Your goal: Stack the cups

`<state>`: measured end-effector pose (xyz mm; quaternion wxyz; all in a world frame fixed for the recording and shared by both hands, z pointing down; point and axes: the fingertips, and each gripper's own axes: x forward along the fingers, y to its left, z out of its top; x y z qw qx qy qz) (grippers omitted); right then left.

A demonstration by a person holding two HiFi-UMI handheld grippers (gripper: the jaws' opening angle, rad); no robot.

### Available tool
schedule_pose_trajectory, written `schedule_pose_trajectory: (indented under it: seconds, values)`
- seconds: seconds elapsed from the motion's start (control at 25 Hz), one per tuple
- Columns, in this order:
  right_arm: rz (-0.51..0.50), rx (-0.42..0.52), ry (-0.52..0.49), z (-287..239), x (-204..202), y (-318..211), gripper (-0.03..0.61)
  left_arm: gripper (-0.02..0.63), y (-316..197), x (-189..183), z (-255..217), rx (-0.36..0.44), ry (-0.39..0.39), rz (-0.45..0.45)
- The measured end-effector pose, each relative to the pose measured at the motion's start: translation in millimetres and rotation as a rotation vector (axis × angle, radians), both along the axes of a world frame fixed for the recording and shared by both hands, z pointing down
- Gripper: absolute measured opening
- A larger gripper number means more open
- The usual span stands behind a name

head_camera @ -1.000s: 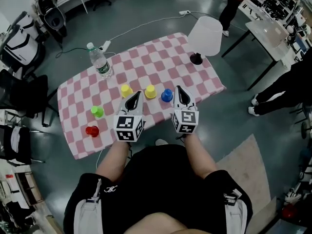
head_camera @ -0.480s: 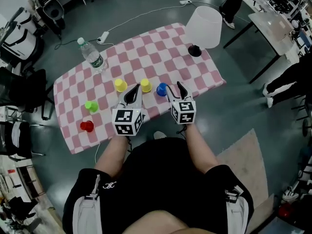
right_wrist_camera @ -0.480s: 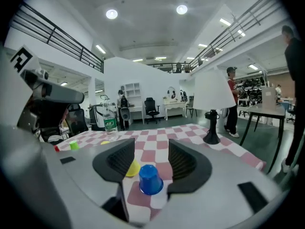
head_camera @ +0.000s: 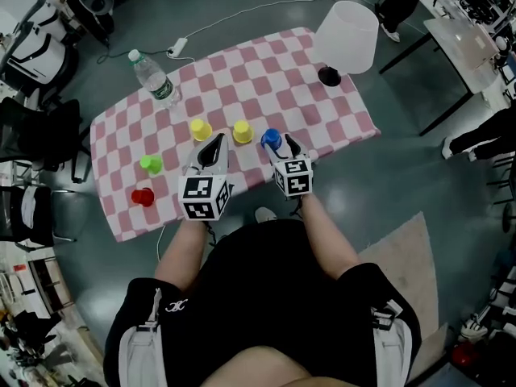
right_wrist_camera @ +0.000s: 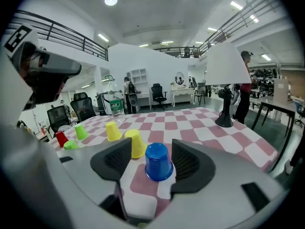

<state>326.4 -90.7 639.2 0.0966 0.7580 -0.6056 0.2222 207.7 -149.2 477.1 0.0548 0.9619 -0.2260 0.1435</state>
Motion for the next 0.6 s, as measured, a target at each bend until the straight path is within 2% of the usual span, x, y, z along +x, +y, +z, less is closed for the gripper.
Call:
schedule_pose_trajectory:
  seconds: [0.28, 0.6]
  values:
    - [0.028, -0.036, -0.046, 26, 6, -10, 0.252, 0.015, -11, -11, -1, 0.015, -0.012, -0.055]
    - [0.002, -0.117, -0.062, 56, 5, -24, 0.250, 0.015, -24, -25, -2, 0.031, -0.019, -0.115]
